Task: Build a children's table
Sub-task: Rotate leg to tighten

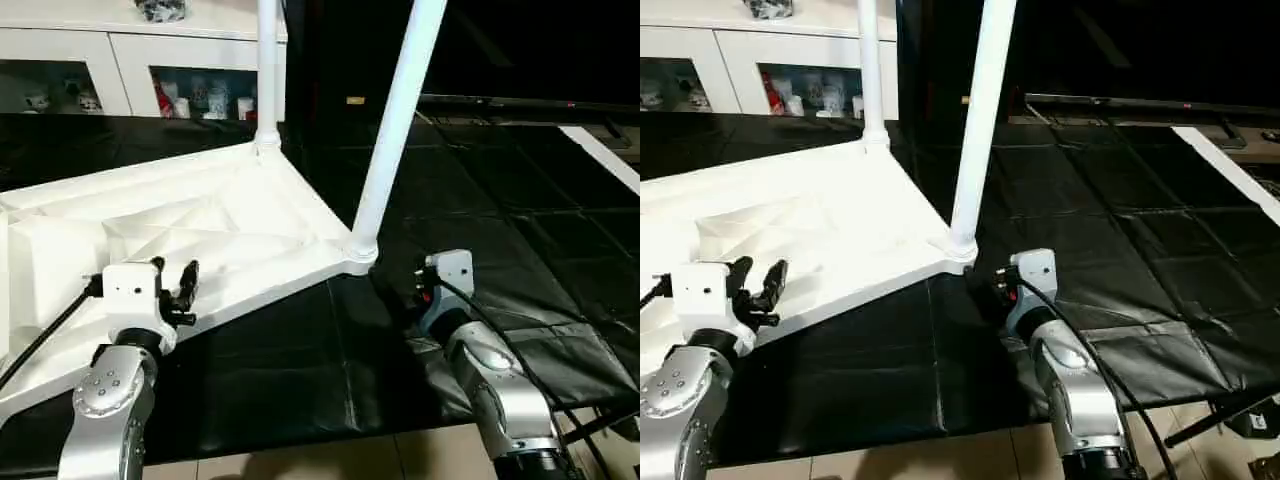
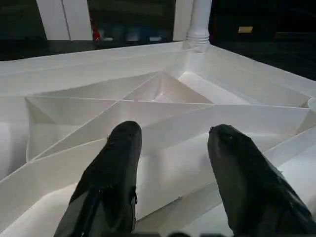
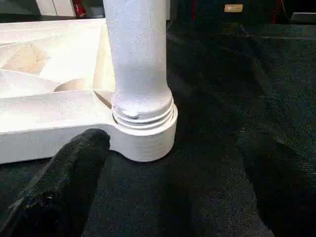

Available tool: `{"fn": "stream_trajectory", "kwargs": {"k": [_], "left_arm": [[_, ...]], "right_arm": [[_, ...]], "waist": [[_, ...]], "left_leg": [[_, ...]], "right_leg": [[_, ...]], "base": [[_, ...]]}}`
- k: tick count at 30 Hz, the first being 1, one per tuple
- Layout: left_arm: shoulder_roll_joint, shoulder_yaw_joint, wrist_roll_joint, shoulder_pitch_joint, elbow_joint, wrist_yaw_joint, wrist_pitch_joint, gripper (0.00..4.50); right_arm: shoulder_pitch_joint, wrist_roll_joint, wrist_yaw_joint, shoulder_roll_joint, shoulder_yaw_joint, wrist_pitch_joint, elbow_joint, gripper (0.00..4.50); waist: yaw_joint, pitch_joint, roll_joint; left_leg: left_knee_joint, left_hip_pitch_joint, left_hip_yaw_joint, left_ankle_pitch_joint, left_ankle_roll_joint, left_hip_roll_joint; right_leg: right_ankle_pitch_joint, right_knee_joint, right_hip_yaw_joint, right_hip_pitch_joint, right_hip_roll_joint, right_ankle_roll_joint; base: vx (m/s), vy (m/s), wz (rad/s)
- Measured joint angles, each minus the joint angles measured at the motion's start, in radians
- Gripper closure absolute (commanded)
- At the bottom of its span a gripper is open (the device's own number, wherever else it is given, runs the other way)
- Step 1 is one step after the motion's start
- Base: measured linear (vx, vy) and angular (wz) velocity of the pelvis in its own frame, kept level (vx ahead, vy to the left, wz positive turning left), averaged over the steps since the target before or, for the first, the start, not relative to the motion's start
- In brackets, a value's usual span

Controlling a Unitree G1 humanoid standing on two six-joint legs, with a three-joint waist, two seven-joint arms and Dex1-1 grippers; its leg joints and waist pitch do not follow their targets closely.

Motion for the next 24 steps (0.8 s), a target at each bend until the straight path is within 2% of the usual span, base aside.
{"fn": "stream_trajectory", "kwargs": {"k": [24], "left_arm": [[0.000,0.000,0.000,0.000,0.000,0.000,0.000,2.03]], "right_arm": [[0.000,0.000,0.000,0.000,0.000,0.000,0.000,0.00]], "waist": [[0.000,0.000,0.000]], "left_leg": [[0.000,0.000,0.000,0.000,0.000,0.000]], "right_leg": [[0.000,0.000,0.000,0.000,0.000,0.000]], "base": [[0.000,0.000,0.00]]}}
